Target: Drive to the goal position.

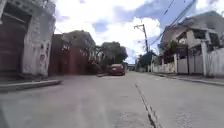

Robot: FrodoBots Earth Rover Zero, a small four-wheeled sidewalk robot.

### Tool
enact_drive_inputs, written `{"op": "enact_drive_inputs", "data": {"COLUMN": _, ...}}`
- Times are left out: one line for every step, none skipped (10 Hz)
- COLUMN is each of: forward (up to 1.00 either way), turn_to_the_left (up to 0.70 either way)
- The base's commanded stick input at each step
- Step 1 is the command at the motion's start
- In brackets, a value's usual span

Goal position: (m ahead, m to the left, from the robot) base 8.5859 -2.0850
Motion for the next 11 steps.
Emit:
{"op": "enact_drive_inputs", "data": {"forward": 0.7, "turn_to_the_left": -0.35}}
{"op": "enact_drive_inputs", "data": {"forward": 0.7, "turn_to_the_left": -0.35}}
{"op": "enact_drive_inputs", "data": {"forward": 0.7, "turn_to_the_left": -0.35}}
{"op": "enact_drive_inputs", "data": {"forward": 0.7, "turn_to_the_left": -0.35}}
{"op": "enact_drive_inputs", "data": {"forward": 0.7, "turn_to_the_left": -0.35}}
{"op": "enact_drive_inputs", "data": {"forward": 0.7, "turn_to_the_left": -0.35}}
{"op": "enact_drive_inputs", "data": {"forward": 0.7, "turn_to_the_left": -0.35}}
{"op": "enact_drive_inputs", "data": {"forward": 0.7, "turn_to_the_left": -0.35}}
{"op": "enact_drive_inputs", "data": {"forward": 0.7, "turn_to_the_left": -0.35}}
{"op": "enact_drive_inputs", "data": {"forward": 0.7, "turn_to_the_left": -0.35}}
{"op": "enact_drive_inputs", "data": {"forward": 0.7, "turn_to_the_left": -0.35}}
